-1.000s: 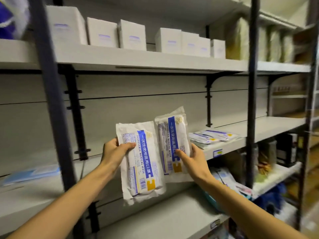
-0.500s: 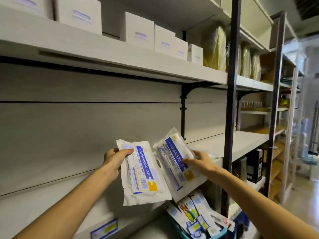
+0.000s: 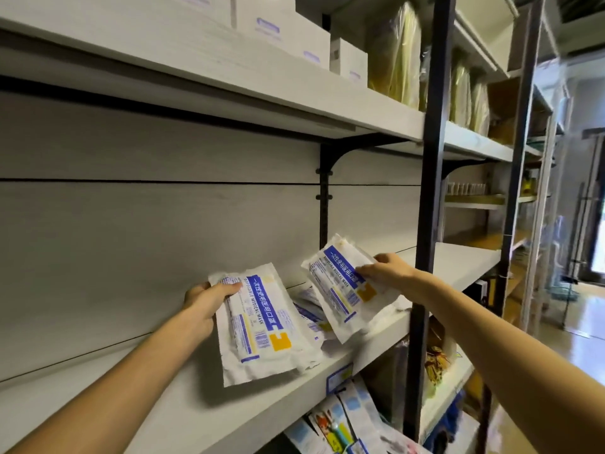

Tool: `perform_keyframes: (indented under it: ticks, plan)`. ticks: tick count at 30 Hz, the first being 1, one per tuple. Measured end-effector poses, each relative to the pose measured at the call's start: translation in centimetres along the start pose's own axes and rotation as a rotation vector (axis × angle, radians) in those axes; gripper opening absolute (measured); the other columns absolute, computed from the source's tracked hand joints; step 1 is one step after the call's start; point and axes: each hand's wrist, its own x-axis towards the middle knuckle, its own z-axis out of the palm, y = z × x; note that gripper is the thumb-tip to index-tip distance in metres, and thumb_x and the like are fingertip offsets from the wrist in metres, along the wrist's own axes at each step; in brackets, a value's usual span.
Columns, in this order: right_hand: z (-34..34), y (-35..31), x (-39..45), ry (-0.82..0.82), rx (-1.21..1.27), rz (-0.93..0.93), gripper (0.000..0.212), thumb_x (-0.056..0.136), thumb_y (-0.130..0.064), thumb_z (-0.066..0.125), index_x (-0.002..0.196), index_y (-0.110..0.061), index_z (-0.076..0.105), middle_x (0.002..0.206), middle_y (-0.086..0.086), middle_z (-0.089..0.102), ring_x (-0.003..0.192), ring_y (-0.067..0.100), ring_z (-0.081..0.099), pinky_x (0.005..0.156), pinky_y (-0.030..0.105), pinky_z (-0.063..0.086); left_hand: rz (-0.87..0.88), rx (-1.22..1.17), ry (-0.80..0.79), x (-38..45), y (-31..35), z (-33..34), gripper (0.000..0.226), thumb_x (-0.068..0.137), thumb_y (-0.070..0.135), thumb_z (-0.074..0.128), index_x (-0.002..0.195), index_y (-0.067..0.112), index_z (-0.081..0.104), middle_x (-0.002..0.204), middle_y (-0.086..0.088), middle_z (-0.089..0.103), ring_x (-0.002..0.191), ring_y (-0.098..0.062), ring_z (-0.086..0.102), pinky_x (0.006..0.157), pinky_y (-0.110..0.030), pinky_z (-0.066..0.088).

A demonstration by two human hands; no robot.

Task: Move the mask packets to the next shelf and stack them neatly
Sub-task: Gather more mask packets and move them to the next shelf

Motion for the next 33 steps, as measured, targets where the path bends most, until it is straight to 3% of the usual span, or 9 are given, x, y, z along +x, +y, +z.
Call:
perform_keyframes:
  ticks: [5, 9, 13, 16, 19, 21, 25, 29, 33]
  plan:
    - [-1.1, 1.1, 5.4, -0.088, -0.040, -0.042, 0.028, 0.094, -0.025, 0.070, 0.116, -0.009, 0.061, 0.097, 0.005, 0.071, 0.084, 0.021, 0.071, 0.066, 0.029, 0.058, -0.036, 0.006, 0.053, 2.2, -0.9, 3.1, 0.043, 0.082, 0.007, 0.082, 0.118, -0.005, 0.062, 0.093, -0.022, 0.076, 0.078, -0.032, 0.075, 0.075, -0.042, 0.061]
    - [-0.9, 2.8, 9.5, -0.168, -0.080, -0.061, 0.021, 0.094, -0.023, 0.070, 0.108, -0.011, 0.062, 0.096, 0.005, 0.073, 0.082, 0.020, 0.072, 0.066, 0.028, 0.059, 0.035, 0.134, 0.193, 3.6, -2.0, 6.1, 0.026, 0.079, 0.002, 0.080, 0.099, -0.008, 0.067, 0.084, -0.022, 0.073, 0.054, -0.022, 0.070, 0.047, -0.023, 0.054]
    - [0.8, 5.5, 12.6, -0.207, -0.370, -0.144, 0.015, 0.091, -0.028, 0.070, 0.087, -0.015, 0.065, 0.092, 0.003, 0.069, 0.078, 0.017, 0.066, 0.059, 0.023, 0.048, 0.066, 0.454, 0.306, 4.0, -3.2, 7.6, 0.070, 0.048, 0.032, 0.083, 0.105, -0.002, 0.062, 0.108, -0.020, 0.072, 0.093, -0.031, 0.072, 0.081, -0.040, 0.061]
    - [1.2, 6.4, 13.7, -0.193, -0.474, -0.268, 0.039, 0.085, -0.032, 0.070, 0.119, -0.013, 0.066, 0.118, 0.004, 0.067, 0.112, 0.028, 0.064, 0.085, 0.030, 0.052, 0.131, 0.698, 0.372, 3.3, -2.6, 8.3, 0.085, 0.062, 0.027, 0.088, 0.133, 0.002, 0.049, 0.139, -0.020, 0.049, 0.126, -0.035, 0.054, 0.102, -0.037, 0.049]
    - [1.9, 5.6, 13.9, -0.195, -0.442, -0.381, 0.074, 0.074, -0.047, 0.064, 0.142, -0.018, 0.056, 0.141, 0.003, 0.059, 0.128, 0.026, 0.057, 0.105, 0.035, 0.047, 0.296, 0.963, 0.360, 2.6, -1.6, 9.3, 0.065, 0.081, 0.034, 0.077, 0.139, 0.020, 0.053, 0.150, -0.008, 0.046, 0.134, -0.028, 0.049, 0.108, -0.037, 0.044]
    - [3.2, 5.1, 14.1, -0.166, -0.532, -0.454, 0.065, 0.085, -0.052, 0.061, 0.144, -0.025, 0.053, 0.147, 0.003, 0.052, 0.132, 0.028, 0.049, 0.108, 0.043, 0.044, 0.319, 1.122, 0.299, 2.3, -1.2, 10.4, 0.061, 0.086, 0.055, 0.066, 0.140, 0.029, 0.053, 0.150, 0.001, 0.050, 0.135, -0.025, 0.050, 0.109, -0.038, 0.043]
    - [5.3, 5.9, 13.8, -0.256, -0.696, -0.496, 0.049, 0.095, -0.056, 0.050, 0.136, -0.030, 0.056, 0.141, 0.004, 0.050, 0.133, 0.033, 0.043, 0.105, 0.050, 0.039, 0.166, 1.347, -0.004, 1.5, -2.2, 12.8, 0.088, 0.075, 0.089, 0.042, 0.143, 0.035, 0.049, 0.150, 0.003, 0.052, 0.132, -0.024, 0.053, 0.110, -0.041, 0.043]
    - [6.6, 8.2, 13.1, -0.263, -0.755, -0.528, 0.052, 0.098, -0.058, 0.036, 0.141, -0.032, 0.048, 0.150, 0.001, 0.044, 0.137, 0.030, 0.039, 0.110, 0.052, 0.036, 0.184, 1.516, -0.047, 1.4, -5.2, 13.2, 0.085, 0.089, 0.082, 0.024, 0.160, 0.035, 0.019, 0.170, 0.005, 0.007, 0.156, -0.023, 0.006, 0.126, -0.045, 0.007]
    - [6.9, 8.4, 13.1, -0.212, -0.746, -0.558, 0.053, 0.098, -0.058, 0.035, 0.142, -0.031, 0.048, 0.153, 0.001, 0.043, 0.139, 0.029, 0.038, 0.111, 0.054, 0.036, 0.193, 1.524, -0.049, 1.9, -5.7, 12.8, 0.085, 0.090, 0.081, 0.019, 0.161, 0.035, 0.012, 0.170, 0.005, 0.002, 0.157, -0.022, 0.002, 0.127, -0.047, 0.006]
